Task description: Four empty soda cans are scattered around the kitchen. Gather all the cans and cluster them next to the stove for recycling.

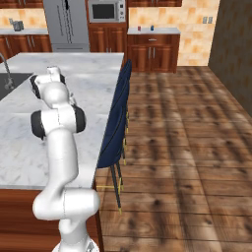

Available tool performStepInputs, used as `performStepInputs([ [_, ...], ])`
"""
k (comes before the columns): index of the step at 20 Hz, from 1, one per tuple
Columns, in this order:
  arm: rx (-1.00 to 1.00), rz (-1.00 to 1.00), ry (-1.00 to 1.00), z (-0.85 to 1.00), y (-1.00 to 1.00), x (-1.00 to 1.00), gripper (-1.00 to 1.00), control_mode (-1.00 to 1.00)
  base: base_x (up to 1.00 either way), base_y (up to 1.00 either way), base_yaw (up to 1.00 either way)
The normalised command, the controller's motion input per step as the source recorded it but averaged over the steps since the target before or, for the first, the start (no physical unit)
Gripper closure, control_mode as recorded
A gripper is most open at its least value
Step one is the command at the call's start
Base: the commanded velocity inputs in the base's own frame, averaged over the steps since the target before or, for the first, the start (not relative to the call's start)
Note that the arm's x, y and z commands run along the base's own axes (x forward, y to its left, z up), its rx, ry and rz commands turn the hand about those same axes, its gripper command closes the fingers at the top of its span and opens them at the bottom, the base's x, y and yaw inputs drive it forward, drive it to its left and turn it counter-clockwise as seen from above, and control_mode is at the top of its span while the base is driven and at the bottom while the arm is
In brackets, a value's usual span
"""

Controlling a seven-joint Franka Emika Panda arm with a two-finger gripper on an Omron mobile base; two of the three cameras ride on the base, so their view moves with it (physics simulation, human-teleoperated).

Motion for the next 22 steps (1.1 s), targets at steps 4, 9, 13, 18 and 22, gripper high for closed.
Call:
performStepInputs([
  [4,0.01,0.00,-0.15,0.41,-0.62,-1.00,1.00,-1.00,0.00,0.00,0.00],
  [9,0.06,0.00,-0.03,0.58,-0.33,-0.91,1.00,-1.00,0.00,0.00,0.00],
  [13,0.15,0.00,0.00,0.39,-0.47,-0.98,1.00,-1.00,0.00,0.00,0.00],
  [18,0.21,-0.01,0.00,0.04,-0.60,-0.89,1.00,-1.00,0.00,0.00,0.00],
  [22,0.04,0.00,-0.01,0.09,-0.21,-0.57,1.00,-1.00,0.00,0.00,0.00],
])
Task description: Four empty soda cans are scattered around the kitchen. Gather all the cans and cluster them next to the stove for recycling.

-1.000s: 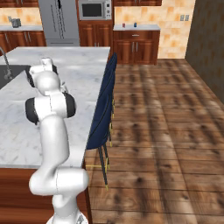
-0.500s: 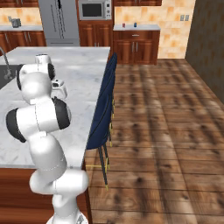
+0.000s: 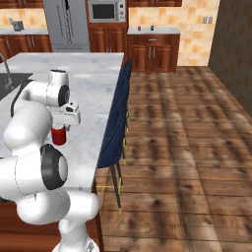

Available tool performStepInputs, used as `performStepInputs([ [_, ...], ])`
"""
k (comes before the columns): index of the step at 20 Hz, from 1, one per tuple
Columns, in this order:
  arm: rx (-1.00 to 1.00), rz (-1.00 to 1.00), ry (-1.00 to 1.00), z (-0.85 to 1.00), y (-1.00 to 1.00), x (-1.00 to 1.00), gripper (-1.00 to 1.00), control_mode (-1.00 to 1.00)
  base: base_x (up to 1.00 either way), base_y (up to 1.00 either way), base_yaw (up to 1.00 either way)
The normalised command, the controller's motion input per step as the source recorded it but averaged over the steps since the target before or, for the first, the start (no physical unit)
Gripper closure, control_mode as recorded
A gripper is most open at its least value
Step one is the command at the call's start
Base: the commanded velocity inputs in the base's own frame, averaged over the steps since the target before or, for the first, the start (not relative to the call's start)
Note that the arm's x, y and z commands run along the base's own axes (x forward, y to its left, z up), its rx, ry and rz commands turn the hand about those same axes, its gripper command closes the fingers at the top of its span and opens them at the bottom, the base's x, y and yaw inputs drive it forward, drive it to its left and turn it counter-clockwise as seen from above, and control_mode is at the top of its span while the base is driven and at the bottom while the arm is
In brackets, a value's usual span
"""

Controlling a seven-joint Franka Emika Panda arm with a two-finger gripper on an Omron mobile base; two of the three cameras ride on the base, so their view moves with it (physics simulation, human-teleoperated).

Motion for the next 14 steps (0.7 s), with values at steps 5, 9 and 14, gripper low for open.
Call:
performStepInputs([
  [5,0.00,0.00,0.00,0.38,-0.13,-0.68,1.00,-1.00,0.00,0.00,0.00],
  [9,0.00,0.00,0.09,0.00,-0.03,-0.54,1.00,-1.00,0.00,0.00,0.00],
  [14,-0.03,-0.03,0.03,-0.26,0.00,-0.44,1.00,-1.00,0.00,0.00,0.00],
])
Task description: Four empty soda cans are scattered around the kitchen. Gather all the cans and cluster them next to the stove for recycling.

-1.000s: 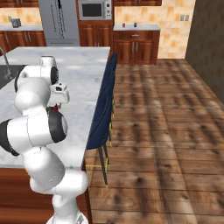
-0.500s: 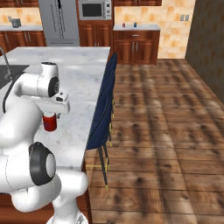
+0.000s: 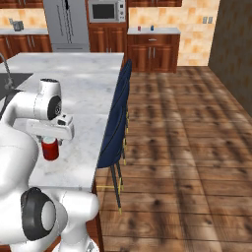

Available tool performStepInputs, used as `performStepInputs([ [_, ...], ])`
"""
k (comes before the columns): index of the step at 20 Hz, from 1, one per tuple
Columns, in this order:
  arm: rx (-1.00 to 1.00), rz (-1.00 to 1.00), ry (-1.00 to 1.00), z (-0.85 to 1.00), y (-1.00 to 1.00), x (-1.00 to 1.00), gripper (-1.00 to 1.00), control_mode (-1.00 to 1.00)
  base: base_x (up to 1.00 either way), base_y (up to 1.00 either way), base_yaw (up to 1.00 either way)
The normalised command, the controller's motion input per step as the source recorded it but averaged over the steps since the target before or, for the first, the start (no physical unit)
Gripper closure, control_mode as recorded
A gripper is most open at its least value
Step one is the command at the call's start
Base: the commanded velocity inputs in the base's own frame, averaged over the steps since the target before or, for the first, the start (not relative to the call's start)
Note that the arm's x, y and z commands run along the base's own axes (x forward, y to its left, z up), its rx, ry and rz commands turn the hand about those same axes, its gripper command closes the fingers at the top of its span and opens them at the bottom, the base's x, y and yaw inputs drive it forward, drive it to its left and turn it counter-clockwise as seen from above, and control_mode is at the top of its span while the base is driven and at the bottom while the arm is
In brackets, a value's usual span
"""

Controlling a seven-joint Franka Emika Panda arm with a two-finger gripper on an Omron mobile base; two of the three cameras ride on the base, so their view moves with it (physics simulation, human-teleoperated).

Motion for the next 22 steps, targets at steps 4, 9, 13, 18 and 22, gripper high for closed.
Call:
performStepInputs([
  [4,-0.15,-0.03,0.08,-0.05,0.00,-0.10,1.00,-1.00,0.00,0.00,0.00],
  [9,-0.03,0.00,-0.02,0.00,0.02,-0.01,1.00,-1.00,0.00,0.00,0.00],
  [13,0.00,0.00,0.00,0.00,0.00,-0.04,1.00,-1.00,0.00,0.00,0.00],
  [18,0.00,0.00,-0.05,-0.02,0.18,-0.75,1.00,1.00,-0.20,0.11,0.01],
  [22,0.00,0.00,0.00,0.00,0.00,0.00,1.00,1.00,-0.89,0.89,0.14],
])
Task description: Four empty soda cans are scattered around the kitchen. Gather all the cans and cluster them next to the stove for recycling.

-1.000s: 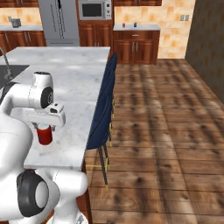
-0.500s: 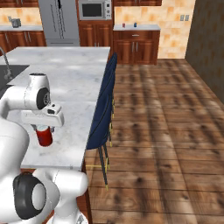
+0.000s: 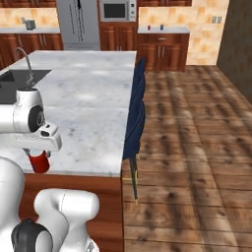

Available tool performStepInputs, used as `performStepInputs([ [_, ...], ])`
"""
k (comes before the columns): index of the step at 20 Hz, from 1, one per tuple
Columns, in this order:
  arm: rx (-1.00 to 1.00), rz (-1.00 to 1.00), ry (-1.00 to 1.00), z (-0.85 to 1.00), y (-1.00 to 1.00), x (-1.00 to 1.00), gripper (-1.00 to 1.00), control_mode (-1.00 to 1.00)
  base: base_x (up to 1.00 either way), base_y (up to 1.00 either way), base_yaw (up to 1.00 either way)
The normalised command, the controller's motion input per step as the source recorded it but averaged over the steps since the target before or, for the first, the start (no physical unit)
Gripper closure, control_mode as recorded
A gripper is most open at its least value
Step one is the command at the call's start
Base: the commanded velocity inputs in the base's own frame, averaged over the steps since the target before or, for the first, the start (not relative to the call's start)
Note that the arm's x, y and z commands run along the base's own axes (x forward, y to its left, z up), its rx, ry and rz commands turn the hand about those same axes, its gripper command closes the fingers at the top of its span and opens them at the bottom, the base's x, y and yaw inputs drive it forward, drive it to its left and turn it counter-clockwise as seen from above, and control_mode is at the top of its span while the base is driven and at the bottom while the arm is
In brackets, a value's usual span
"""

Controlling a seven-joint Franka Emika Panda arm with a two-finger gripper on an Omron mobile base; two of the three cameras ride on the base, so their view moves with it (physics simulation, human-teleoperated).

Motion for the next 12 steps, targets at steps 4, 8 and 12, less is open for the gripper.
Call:
performStepInputs([
  [4,0.00,0.00,0.00,0.00,0.00,0.00,1.00,1.00,-0.23,0.37,0.13],
  [8,0.00,0.00,0.00,0.00,0.00,0.00,1.00,1.00,-0.49,1.00,0.34],
  [12,0.00,0.00,0.00,0.00,0.00,0.00,1.00,1.00,-0.37,1.00,0.38],
])
